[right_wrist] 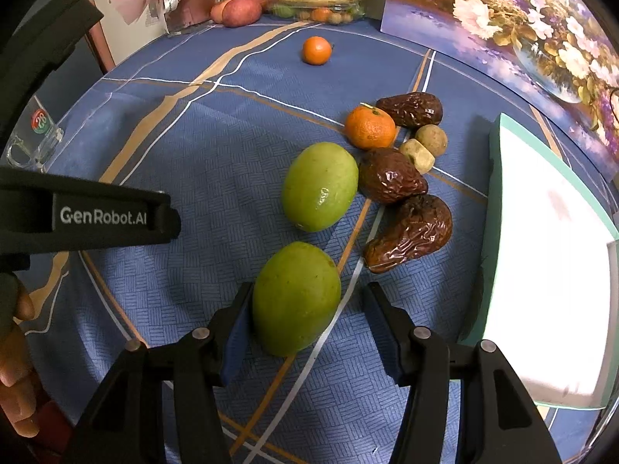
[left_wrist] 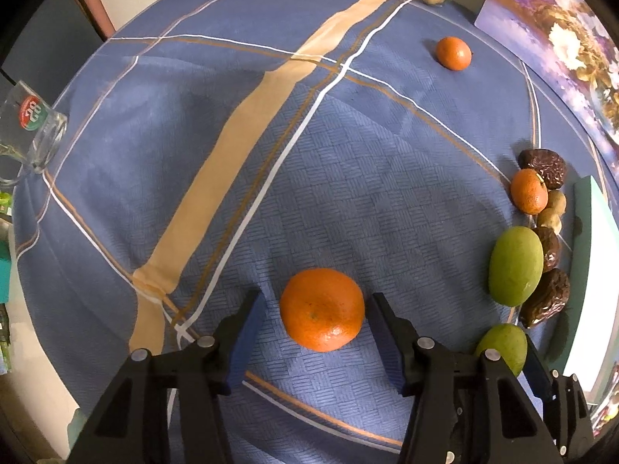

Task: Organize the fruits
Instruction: 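Move the left gripper to the loose tangerine while the right gripper approaches a green pear-like fruit, then close the left gripper on the tangerine while the right gripper closes on the green fruit, then carry the tangerine with the left gripper while the right gripper carries the green fruit to the white tray, then open the left gripper over the tray while the right gripper releases the green fruit inside it, then withdraw both grippers from the tray back toward the row of fruits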

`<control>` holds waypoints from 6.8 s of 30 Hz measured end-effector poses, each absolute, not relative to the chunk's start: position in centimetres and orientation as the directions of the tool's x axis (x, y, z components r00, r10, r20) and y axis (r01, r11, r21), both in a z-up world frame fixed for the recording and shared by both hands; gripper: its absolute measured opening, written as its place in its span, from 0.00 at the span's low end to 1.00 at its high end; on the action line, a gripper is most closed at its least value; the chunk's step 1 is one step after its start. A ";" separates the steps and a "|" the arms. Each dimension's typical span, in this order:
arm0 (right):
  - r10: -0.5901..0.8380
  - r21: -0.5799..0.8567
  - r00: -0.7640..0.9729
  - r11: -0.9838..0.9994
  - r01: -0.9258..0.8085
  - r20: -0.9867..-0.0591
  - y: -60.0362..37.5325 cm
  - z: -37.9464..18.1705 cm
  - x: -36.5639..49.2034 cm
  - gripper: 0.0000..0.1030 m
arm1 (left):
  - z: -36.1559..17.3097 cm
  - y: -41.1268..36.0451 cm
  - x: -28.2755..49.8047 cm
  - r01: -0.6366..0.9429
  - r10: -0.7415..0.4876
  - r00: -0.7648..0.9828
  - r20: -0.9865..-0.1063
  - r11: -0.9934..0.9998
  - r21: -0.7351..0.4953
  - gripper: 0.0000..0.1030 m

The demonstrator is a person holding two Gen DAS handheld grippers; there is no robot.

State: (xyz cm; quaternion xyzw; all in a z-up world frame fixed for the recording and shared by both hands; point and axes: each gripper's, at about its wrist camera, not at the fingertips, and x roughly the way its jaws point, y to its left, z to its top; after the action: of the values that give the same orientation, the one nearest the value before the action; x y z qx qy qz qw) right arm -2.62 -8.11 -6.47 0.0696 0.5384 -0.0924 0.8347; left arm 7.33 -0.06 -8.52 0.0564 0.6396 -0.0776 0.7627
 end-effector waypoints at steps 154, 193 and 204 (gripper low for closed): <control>-0.392 0.079 0.461 0.688 0.722 -0.796 -27.3 1.1 -12.3 0.83 | 0.9 -10.8 5.2 0.389 -0.210 0.372 -0.904 0.920 -0.053 1.00; -0.261 0.098 0.456 0.775 0.625 -0.851 -21.2 -0.9 -4.6 0.92 | -2.2 -3.6 11.3 0.286 -0.247 0.279 -0.928 0.944 -0.165 1.00; -0.272 0.104 0.417 0.720 0.686 -0.867 -22.8 -0.8 -5.9 0.92 | -3.6 -6.1 9.2 0.371 -0.316 0.159 -0.936 0.897 -0.240 0.85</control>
State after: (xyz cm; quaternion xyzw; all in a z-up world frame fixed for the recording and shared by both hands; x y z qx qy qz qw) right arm -5.93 -22.83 -0.80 0.2292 0.4515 -0.2959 0.8100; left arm 9.25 -6.14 -3.56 0.0226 0.6081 -0.2256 0.7608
